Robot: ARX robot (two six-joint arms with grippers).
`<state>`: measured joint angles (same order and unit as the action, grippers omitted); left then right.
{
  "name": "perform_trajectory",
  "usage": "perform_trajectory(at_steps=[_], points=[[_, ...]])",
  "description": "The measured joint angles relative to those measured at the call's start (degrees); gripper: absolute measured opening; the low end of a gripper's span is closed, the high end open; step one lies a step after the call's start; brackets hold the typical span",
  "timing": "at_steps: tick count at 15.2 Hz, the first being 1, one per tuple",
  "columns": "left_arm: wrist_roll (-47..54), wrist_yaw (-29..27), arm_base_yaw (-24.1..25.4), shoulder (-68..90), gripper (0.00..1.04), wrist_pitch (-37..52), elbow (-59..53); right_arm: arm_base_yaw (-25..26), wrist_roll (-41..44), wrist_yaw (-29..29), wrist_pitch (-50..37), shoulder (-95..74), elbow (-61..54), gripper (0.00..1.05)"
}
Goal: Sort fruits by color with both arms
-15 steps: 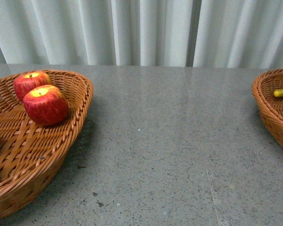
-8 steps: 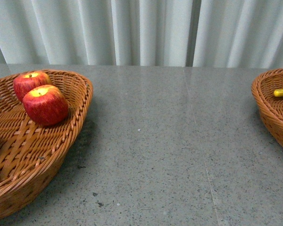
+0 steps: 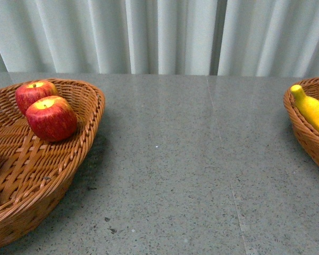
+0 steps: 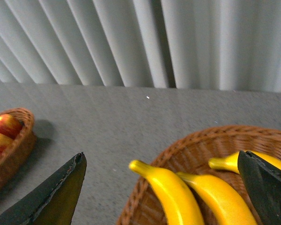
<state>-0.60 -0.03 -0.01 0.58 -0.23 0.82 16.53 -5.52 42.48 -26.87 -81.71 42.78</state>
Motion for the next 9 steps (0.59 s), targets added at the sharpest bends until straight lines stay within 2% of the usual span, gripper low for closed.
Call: perform_trajectory(at_steps=[2,5,7,9], points=[[0.0,0.0,0.0,0.0,0.98,0.0,0.02,-3.82,-4.46,0.42,-3.48,6.36,-2.16,0.98],[0.0,0.0,0.0,0.0,0.98,0.0,0.02,-10.4,-10.86,-3.61,-4.79,18.36,-6.93,0.98],[0.0,0.0,0.0,0.0,0.98,0.02,0.0,-15.43,-12.0,-9.55,2.69,29.11,-9.62,0.98],[0.0,0.0,0.0,0.0,0.98,-0.02,0.02,-23.02,-2.19,-35.39,17.03,41.81,-13.05,0.75]])
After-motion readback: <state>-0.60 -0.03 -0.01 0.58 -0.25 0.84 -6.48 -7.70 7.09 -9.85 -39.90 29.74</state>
